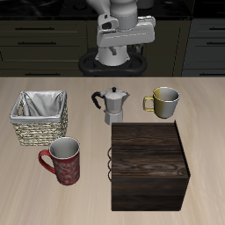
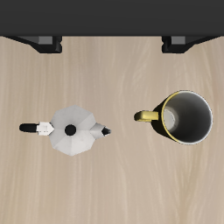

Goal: Place the red mug in the basket

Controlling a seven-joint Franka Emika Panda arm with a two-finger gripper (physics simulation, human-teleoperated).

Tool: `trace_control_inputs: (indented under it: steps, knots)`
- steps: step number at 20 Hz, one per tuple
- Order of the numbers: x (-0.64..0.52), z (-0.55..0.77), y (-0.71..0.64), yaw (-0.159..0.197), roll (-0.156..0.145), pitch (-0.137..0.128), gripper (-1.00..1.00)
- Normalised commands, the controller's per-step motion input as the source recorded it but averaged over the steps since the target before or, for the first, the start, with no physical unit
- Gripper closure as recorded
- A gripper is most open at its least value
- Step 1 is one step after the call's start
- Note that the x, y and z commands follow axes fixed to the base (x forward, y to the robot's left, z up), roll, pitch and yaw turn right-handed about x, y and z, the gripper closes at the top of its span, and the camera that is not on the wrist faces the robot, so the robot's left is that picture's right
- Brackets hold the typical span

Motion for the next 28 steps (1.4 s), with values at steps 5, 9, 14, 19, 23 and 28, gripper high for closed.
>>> trace_control_inputs:
  steps: [5,9,14,19,23,28]
  knots:
    - [-0.01,-0.06,0.02,0.017,0.014,0.011,-1.00]
    - [0.02,0.04,-0.08,-0.015,-0.008,-0.003,-1.00]
    - [0.20,0.08,-0.17,-0.009,0.003,-0.016,-1.00]
    - [0.32,0.21,-0.32,0.043,-0.101,-0.071,-1.00]
    - [0.38,0.10,-0.21,0.024,0.019,0.026,-1.00]
    - [0.47,0.02,-0.25,0.042,-0.009,0.016,-1.00]
